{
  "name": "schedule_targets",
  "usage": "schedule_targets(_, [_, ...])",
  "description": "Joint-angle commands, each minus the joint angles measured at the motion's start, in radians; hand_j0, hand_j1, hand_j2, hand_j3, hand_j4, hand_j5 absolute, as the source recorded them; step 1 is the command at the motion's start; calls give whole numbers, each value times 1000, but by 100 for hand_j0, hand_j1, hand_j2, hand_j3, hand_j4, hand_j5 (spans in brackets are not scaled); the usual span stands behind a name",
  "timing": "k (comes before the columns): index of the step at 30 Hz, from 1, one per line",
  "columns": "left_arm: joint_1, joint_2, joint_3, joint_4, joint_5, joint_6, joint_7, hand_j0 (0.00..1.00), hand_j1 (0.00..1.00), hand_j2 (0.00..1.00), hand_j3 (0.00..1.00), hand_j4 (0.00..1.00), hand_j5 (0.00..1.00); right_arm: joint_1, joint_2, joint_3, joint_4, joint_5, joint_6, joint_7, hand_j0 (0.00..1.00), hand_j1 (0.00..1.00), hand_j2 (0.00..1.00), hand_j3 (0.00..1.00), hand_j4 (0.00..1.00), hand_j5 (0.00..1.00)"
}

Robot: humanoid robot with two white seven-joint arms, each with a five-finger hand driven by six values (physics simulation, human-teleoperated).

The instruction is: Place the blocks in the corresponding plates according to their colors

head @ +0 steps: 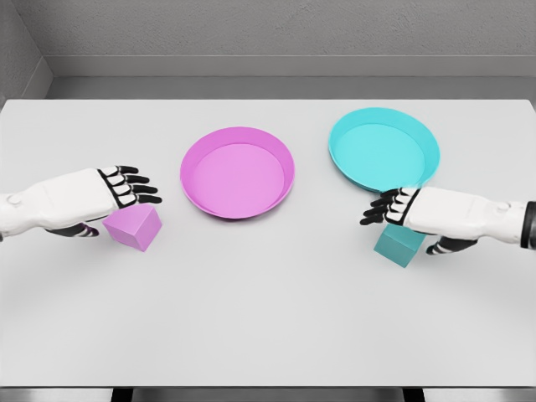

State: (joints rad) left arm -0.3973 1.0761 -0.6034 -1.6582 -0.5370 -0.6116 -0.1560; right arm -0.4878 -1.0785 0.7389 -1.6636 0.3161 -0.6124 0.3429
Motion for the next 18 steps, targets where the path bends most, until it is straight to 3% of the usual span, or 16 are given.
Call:
schedule_targets(1, [0, -4, -4, 5, 5, 1, 0, 100, 100, 100, 100, 100, 100, 0, 2, 0, 1, 4, 2, 36, 100, 100, 100, 100, 100, 100])
schedule_targets(5, [-2, -19, -6, 8, 2, 1, 0, 100, 100, 100, 100, 100, 100, -2, -6, 0, 2, 9, 2, 42, 100, 100, 100, 100, 100, 100])
schedule_targets(18, [-23, -61, -39, 38, -6, 1, 0, 100, 100, 100, 100, 100, 100, -37, 74, 2, 68, 37, 2, 77, 100, 100, 100, 100, 100, 100])
